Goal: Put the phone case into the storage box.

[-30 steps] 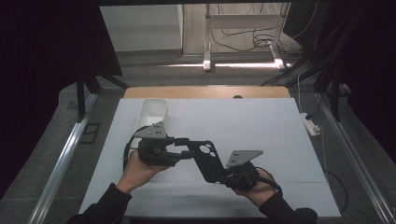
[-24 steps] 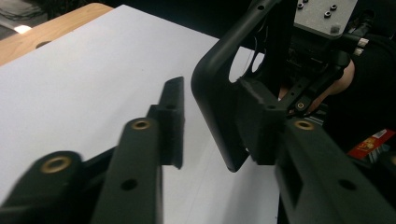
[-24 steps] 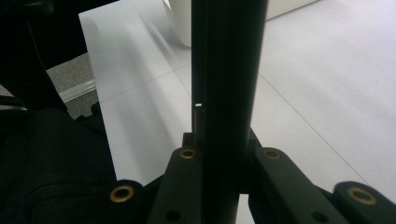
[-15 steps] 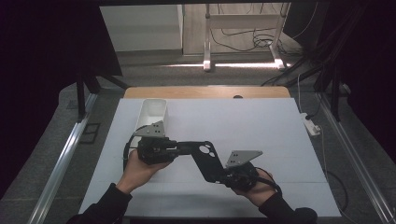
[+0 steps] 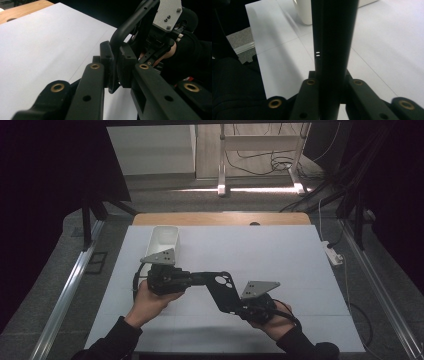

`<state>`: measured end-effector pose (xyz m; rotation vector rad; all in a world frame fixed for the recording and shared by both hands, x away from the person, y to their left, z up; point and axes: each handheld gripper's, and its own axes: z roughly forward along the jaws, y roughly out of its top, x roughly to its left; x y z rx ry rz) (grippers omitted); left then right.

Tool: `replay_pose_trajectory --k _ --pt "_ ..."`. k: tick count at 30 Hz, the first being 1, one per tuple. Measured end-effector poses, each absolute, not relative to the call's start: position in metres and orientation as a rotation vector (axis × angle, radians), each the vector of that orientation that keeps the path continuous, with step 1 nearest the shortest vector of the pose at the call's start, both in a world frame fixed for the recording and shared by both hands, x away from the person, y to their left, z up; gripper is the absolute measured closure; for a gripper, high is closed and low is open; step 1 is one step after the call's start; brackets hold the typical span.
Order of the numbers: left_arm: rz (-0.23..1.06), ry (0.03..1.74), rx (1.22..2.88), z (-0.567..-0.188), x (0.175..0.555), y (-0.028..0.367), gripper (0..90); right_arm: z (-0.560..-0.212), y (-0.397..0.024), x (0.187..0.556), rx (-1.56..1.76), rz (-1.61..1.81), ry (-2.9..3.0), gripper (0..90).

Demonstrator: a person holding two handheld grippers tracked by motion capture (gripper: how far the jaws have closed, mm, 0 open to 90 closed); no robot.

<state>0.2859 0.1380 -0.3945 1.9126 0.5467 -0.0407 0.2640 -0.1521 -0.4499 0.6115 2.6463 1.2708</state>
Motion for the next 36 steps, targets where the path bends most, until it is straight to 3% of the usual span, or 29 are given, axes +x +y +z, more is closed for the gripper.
replay_pose_trajectory --k 11,36 --pt "0.009 0.562 1.940 -0.394 0.286 0.138 83.3 -0.451 -0.150 0.264 0.631 1.235 2.610 54.0" --pt "0.129 0.632 1.987 -0.385 0.298 0.167 83.2 -0.453 -0.175 0.262 0.806 1.161 2.570 16.5"
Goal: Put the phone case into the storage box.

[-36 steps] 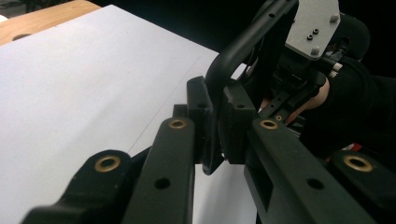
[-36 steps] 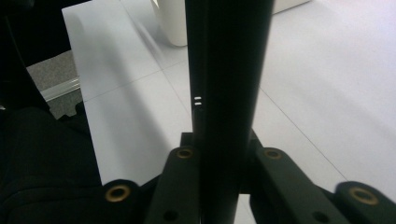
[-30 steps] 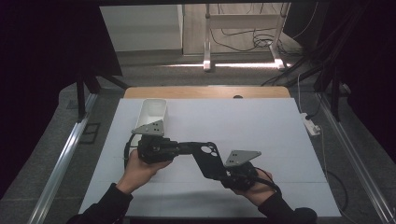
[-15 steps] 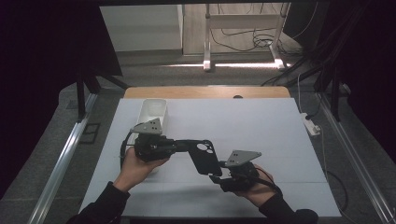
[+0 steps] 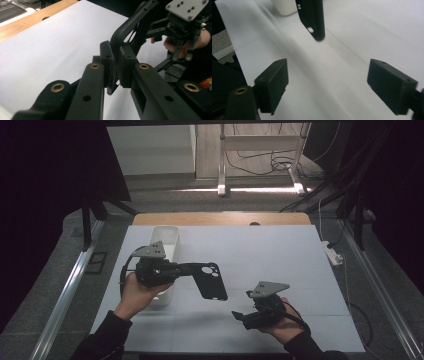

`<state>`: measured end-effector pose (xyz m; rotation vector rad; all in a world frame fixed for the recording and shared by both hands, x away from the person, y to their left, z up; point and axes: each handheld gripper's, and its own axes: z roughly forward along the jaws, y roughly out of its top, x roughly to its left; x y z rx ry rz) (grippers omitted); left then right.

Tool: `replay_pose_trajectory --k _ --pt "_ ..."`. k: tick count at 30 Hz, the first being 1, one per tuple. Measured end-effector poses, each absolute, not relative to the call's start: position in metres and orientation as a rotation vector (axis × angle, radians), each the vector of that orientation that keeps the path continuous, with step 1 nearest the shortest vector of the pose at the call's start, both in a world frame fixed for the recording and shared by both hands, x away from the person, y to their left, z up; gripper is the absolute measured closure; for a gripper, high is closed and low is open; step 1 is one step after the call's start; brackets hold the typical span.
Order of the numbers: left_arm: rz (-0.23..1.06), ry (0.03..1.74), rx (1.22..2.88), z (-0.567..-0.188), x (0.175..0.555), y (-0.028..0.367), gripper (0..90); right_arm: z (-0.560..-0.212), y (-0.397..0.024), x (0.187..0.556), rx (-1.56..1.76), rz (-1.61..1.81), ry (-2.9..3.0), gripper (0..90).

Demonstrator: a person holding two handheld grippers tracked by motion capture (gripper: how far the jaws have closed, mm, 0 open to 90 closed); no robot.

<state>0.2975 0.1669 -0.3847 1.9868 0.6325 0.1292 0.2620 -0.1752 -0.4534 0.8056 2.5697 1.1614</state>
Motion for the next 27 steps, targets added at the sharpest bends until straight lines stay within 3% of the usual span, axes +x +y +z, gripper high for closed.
replay_pose_trajectory --k 17,27 --pt "0.196 0.690 1.973 -0.373 0.308 0.193 83.2 -0.454 -0.207 0.258 0.927 1.100 2.534 2.1" --pt "0.204 0.723 1.962 -0.365 0.315 0.208 83.2 -0.454 -0.228 0.255 1.003 1.110 2.481 0.0"
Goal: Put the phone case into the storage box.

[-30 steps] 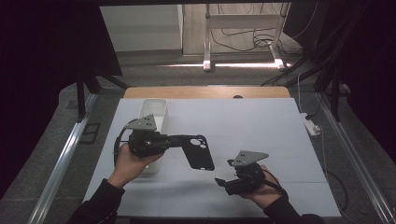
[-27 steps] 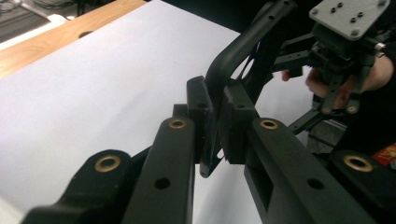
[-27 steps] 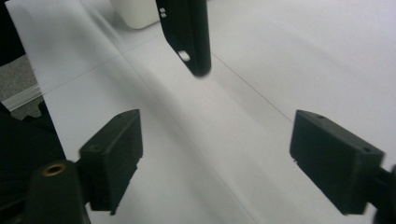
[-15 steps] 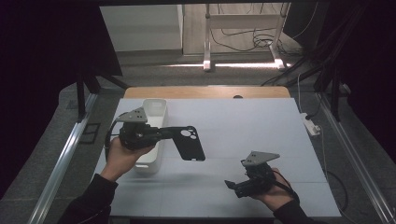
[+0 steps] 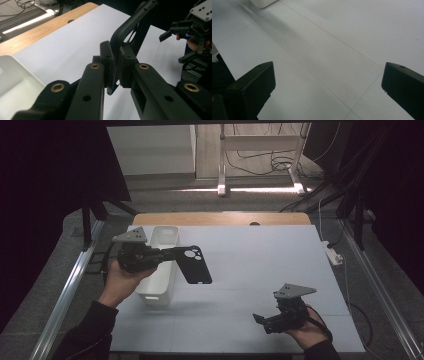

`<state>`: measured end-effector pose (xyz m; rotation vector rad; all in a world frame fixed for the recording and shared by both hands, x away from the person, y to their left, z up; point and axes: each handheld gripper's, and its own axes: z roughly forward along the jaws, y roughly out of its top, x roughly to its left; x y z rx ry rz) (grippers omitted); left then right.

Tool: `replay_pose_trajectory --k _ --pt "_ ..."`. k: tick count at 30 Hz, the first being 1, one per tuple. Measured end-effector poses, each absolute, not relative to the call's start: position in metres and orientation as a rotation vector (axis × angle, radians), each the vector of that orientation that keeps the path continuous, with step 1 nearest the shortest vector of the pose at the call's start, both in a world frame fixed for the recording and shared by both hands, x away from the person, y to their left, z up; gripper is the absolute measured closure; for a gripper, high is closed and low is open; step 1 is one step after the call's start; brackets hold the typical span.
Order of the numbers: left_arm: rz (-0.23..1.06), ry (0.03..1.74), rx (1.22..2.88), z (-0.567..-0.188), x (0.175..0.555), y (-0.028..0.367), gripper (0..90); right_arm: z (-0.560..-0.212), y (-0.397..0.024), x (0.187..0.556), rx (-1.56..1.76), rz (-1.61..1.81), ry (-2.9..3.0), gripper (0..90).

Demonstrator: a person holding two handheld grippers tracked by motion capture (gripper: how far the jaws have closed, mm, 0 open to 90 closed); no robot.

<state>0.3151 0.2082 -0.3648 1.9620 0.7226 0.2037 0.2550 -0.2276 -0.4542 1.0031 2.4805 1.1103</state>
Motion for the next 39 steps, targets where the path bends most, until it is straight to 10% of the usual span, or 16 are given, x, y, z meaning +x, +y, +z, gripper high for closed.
replay_pose_trajectory --k 39 --pt "0.391 0.895 1.975 -0.337 0.319 0.291 83.2 -0.458 -0.275 0.238 1.198 1.084 2.325 0.0"
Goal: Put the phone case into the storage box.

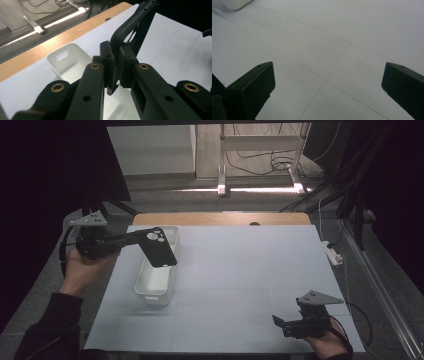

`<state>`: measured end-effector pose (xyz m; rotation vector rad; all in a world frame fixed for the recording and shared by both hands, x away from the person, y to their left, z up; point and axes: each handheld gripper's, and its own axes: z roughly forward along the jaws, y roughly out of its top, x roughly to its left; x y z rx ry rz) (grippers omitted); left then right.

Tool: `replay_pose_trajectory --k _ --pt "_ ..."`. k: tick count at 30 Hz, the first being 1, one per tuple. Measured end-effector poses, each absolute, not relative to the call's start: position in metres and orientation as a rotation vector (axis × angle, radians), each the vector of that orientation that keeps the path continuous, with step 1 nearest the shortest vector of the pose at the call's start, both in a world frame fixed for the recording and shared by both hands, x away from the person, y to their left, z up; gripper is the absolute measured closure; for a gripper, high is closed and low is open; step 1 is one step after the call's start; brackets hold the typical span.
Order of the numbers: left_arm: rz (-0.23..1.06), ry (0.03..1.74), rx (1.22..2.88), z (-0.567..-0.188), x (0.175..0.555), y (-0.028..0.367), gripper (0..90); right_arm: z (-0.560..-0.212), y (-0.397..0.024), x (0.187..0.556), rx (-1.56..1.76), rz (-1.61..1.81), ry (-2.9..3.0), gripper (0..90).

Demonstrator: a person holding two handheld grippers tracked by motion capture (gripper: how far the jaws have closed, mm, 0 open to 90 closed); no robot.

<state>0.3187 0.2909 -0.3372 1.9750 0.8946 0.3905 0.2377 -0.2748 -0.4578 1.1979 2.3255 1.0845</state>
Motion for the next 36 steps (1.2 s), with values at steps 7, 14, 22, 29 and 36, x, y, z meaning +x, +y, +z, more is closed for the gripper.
replay_pose_trajectory --k 7,14,22,29,36 --pt "0.417 0.922 1.975 -0.342 0.324 0.299 83.2 -0.457 -0.277 0.237 1.206 1.089 2.320 0.0" --pt "0.427 0.942 1.978 -0.347 0.330 0.303 83.2 -0.456 -0.280 0.235 1.216 1.100 2.306 0.0" --pt "0.434 0.956 1.977 -0.356 0.341 0.304 83.2 -0.456 -0.280 0.235 1.216 1.102 2.308 0.0" --pt "0.428 0.974 1.978 -0.369 0.355 0.304 83.2 -0.457 -0.280 0.236 1.216 1.104 2.314 0.0" --pt "0.429 0.972 1.983 -0.376 0.369 0.299 83.2 -0.457 -0.281 0.236 1.219 1.105 2.318 0.0"
